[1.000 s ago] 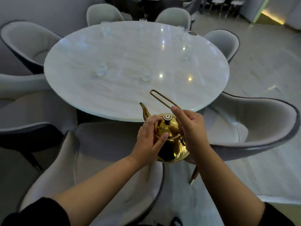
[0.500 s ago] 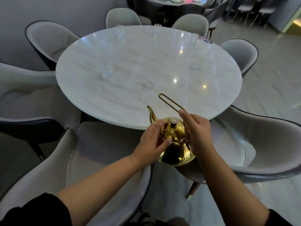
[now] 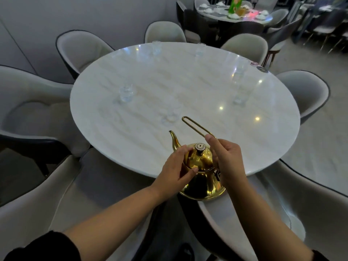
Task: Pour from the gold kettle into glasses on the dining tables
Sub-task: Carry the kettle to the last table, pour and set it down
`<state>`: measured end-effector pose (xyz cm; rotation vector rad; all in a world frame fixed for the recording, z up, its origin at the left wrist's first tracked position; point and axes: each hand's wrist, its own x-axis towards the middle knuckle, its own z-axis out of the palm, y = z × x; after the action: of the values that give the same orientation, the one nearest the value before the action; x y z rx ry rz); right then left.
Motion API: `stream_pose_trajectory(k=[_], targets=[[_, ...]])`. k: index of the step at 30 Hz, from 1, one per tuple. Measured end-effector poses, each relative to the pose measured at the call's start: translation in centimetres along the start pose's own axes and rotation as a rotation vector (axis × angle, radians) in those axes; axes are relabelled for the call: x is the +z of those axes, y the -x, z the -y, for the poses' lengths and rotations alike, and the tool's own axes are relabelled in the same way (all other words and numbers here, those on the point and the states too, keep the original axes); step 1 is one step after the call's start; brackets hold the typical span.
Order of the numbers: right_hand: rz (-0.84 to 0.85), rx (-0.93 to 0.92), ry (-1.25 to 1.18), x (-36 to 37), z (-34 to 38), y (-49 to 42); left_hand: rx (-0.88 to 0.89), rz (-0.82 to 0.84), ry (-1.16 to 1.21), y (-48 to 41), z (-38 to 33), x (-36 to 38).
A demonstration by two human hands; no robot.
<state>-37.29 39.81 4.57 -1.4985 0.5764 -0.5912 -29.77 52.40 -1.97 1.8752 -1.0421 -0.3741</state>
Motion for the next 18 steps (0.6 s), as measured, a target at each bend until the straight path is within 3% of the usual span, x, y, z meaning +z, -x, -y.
stream_pose_trajectory(k=[7,18], targets=[[0.015,-0.023,0.024,-2.8,0.0,-5.9,-0.037,-0.056,0.011,-5.1,-0.6,2.5],[0.007,-0.048,0.153,-1.9,0.0,-14.1,-0.120,0.068,0.006,-12.3,1.5,0.9]])
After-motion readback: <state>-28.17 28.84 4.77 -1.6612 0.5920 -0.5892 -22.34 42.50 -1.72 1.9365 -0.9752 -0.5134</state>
